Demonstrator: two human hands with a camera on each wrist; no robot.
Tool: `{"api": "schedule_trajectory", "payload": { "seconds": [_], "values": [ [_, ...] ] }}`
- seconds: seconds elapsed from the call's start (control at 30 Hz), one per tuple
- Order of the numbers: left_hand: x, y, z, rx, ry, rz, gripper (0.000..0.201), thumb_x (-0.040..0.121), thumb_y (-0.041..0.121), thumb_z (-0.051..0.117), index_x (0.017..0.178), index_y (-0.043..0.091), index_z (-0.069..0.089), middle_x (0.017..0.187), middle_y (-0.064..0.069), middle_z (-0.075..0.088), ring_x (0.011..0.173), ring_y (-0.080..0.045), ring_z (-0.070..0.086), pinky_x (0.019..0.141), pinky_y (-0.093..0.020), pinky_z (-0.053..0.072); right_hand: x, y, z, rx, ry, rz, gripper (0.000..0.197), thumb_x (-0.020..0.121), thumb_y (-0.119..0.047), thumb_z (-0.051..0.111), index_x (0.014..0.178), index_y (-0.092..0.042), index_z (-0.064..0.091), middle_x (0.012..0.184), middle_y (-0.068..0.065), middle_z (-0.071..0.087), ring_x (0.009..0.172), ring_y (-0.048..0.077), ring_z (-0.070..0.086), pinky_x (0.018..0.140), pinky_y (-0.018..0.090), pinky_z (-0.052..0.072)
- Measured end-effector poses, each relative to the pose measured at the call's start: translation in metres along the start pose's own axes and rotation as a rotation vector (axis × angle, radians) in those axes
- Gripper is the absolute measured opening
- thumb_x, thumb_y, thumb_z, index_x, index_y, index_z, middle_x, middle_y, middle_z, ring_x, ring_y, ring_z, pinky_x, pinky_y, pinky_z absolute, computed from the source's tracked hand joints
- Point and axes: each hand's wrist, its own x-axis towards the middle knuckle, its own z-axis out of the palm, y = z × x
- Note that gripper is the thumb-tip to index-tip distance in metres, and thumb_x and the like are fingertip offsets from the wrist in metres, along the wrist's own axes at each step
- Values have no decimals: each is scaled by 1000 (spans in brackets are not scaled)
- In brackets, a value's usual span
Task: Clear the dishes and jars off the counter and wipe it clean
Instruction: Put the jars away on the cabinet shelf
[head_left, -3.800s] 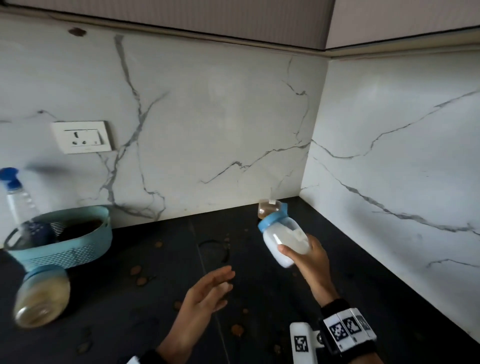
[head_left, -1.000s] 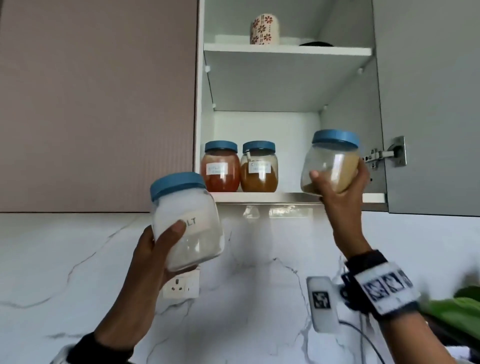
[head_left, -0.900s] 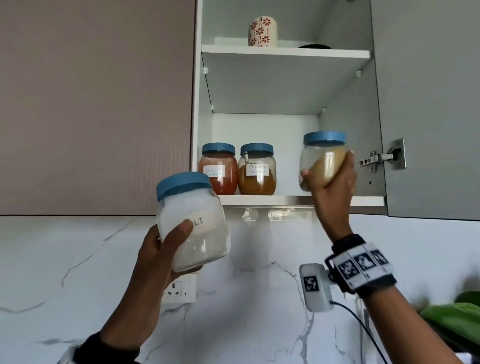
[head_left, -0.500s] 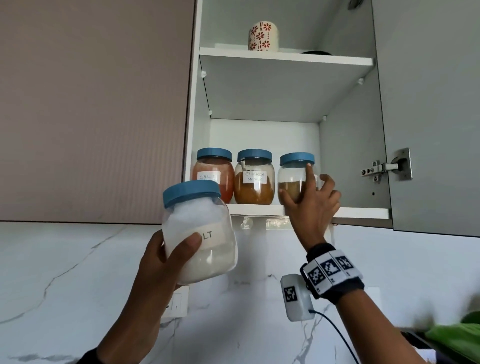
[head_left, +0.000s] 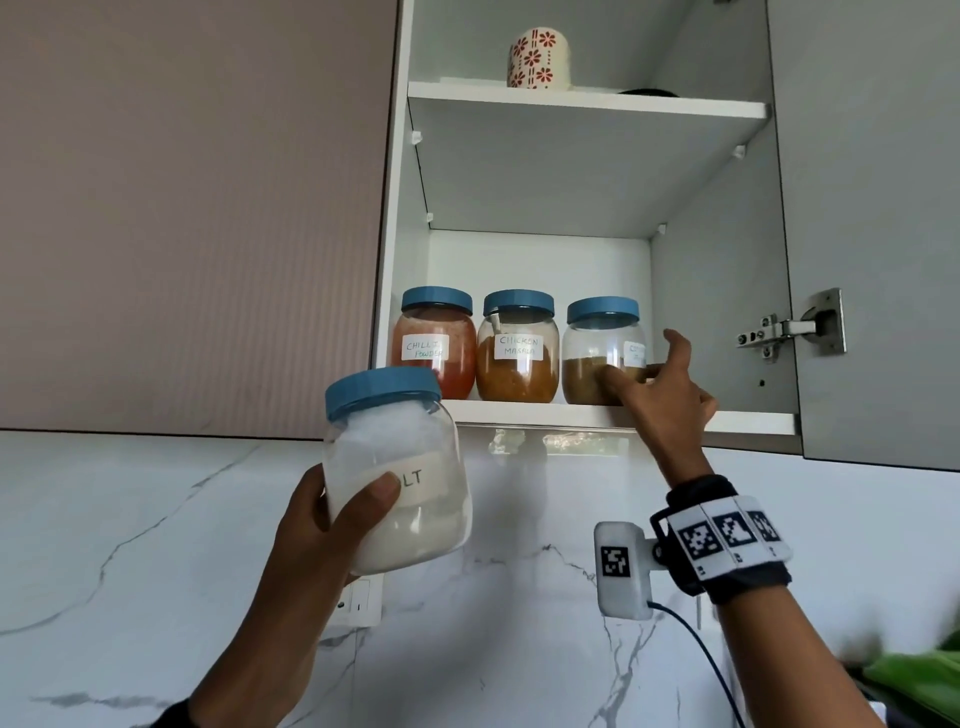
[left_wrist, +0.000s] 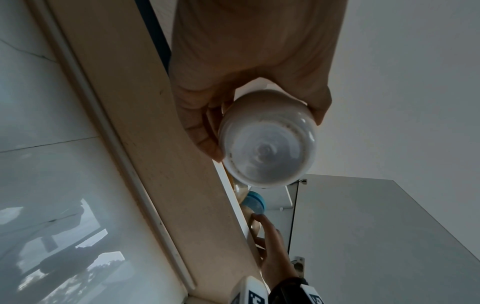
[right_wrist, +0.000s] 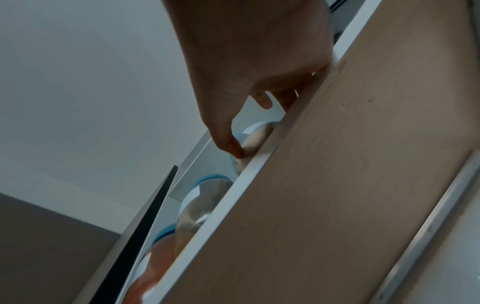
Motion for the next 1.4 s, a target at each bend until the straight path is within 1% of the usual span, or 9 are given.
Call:
{"api": "schedule_trajectory", "payload": {
  "seconds": [0.23, 0.47, 0.63, 0.73, 0.87, 1.0, 1.13, 1.27, 1.4],
  "values": [
    [-5, 2, 2, 12, 21, -9, 114, -3, 78, 70, 101, 34, 54, 110, -1, 63, 102, -25, 59, 79, -42, 52, -15, -7, 15, -160, 210, -119, 84, 71, -52, 70, 138, -16, 35, 125, 15, 47, 118, 33, 42, 98, 46, 27],
    [-11, 3, 5, 10, 25, -5, 114, -6, 77, 69, 97, 30, 55, 106, -2, 63, 99, -25, 60, 76, -39, 52, -11, 1, 16, -103, 23, -51, 89, 69, -65, 40, 143, -20, 21, 107, 3, 65, 114, 28, 54, 112, 50, 3],
    [-15, 2, 10, 1, 27, -7, 113, -5, 77, 69, 97, 31, 55, 104, 0, 63, 97, -22, 60, 69, -34, 52, -13, 3, 17, -157, 39, -73, 87, 66, -70, 42, 135, -17, 31, 104, 7, 66, 111, 29, 56, 110, 49, 8],
    [-19, 0, 13, 11, 17, -8, 112, -4, 77, 69, 97, 32, 55, 103, 2, 64, 96, -20, 61, 66, -29, 54, -13, 5, 16, -195, 55, -74, 90, 72, -68, 50, 140, -12, 29, 126, 15, 55, 120, 34, 48, 111, 50, 13],
    [-23, -2, 17, 18, 11, 14, 116, 0, 78, 70, 103, 28, 56, 105, 1, 65, 98, -19, 63, 70, -28, 53, -50, -11, -6, 100, 201, -177, 69, 76, -48, 53, 133, -11, 41, 136, 11, 41, 122, 30, 42, 103, 43, 31],
    [-24, -7, 24, 47, -4, 63, 110, 7, 67, 77, 107, 26, 55, 102, 5, 66, 93, -14, 64, 64, -21, 53, -123, -36, -40, 411, -321, -135, 42, 74, -46, 66, 108, -25, 58, 113, -9, 60, 95, 9, 59, 74, 11, 47],
    [-22, -12, 46, 161, 8, 150, 114, 10, 78, 70, 113, 34, 44, 105, 20, 56, 85, -7, 62, 55, -6, 48, -166, -54, -51, 551, -690, 16, 62, 53, -69, 55, 112, -52, 42, 110, -27, 55, 96, -7, 58, 77, 16, 54],
    [-20, -21, 83, 412, 96, 395, 81, 45, 86, 59, 112, 47, 36, 111, 36, 41, 99, 5, 52, 74, -6, 45, -164, -50, -41, 566, -518, 30, 72, 51, -46, 72, 111, -49, 31, 103, -36, 42, 83, -28, 50, 61, 3, 46],
    [-8, -16, 85, 637, -153, 624, 83, 60, 69, 62, 133, 48, 28, 128, 36, 38, 117, 9, 45, 90, -7, 42, -135, -36, -49, 608, -147, -32, 84, 38, -48, 79, 115, -37, 47, 101, -22, 61, 85, -10, 60, 64, 12, 52]
  ]
}}
